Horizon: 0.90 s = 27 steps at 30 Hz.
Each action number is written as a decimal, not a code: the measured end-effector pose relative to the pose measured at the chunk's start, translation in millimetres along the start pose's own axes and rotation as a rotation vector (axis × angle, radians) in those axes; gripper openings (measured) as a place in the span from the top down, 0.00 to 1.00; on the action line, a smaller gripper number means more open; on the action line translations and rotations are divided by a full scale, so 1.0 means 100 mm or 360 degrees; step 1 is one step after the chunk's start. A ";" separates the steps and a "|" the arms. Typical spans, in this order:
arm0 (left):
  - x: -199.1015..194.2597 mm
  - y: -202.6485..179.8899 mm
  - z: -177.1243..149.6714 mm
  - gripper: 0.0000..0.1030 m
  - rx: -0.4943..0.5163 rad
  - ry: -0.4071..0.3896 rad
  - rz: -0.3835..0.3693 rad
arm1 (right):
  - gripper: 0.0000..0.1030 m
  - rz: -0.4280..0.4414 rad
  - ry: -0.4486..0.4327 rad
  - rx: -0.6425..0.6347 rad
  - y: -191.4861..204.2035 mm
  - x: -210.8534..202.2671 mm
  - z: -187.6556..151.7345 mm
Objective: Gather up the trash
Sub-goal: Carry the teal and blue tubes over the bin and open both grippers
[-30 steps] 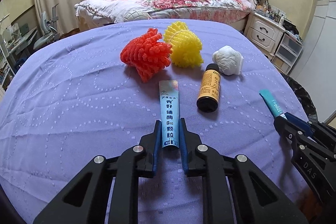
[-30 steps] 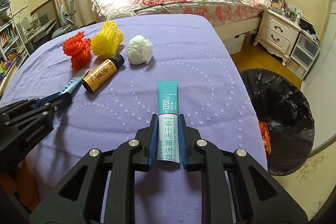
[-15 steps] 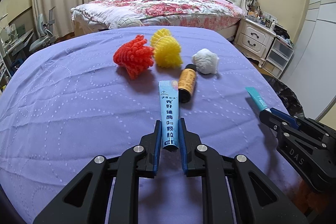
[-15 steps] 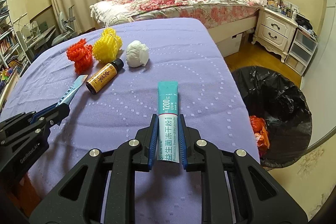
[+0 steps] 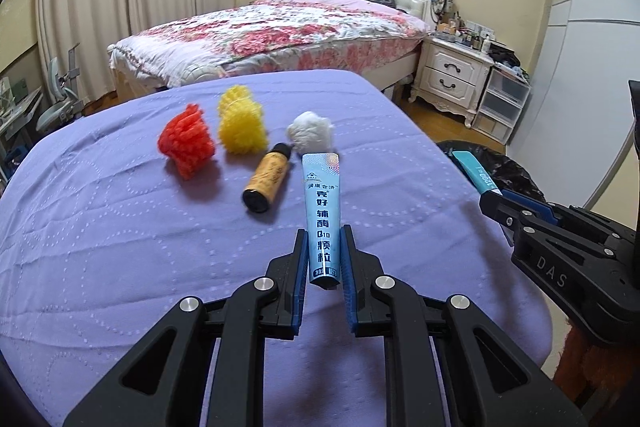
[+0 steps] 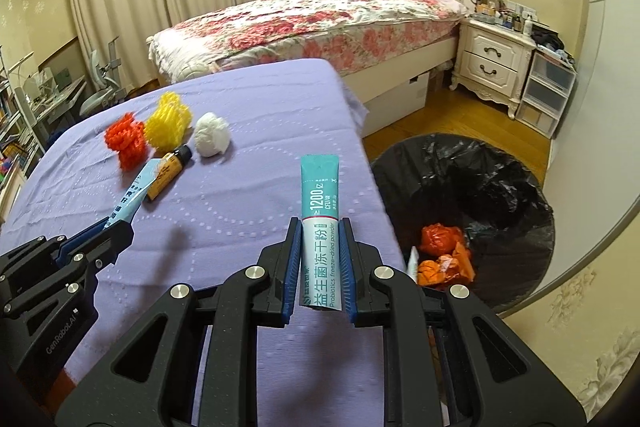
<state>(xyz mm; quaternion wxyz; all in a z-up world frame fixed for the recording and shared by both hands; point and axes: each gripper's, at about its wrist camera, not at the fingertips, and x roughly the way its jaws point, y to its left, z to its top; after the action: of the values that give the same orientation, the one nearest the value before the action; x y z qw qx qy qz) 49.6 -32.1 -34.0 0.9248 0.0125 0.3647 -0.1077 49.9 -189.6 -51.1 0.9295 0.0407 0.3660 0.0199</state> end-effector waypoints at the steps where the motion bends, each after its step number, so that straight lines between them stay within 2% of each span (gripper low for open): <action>1: 0.01 -0.05 0.02 0.84 0.0011 -0.0005 -0.0010 | 0.82 -0.0012 -0.0006 0.0009 -0.04 -0.01 0.01; 18: 0.33 -0.76 0.30 0.84 0.0154 -0.0024 -0.0132 | 0.82 -0.0224 -0.0094 0.0191 -0.84 -0.11 0.12; 27: 0.49 -1.13 0.46 0.84 0.0230 -0.0042 -0.0158 | 0.82 -0.0272 -0.0088 0.0262 -1.13 -0.02 0.13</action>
<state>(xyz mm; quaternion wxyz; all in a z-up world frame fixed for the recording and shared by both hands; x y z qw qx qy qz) 91.4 -156.8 -27.4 0.9197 0.0597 0.3439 -0.1796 58.2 -303.0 -50.7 0.9311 0.0861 0.3426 -0.0906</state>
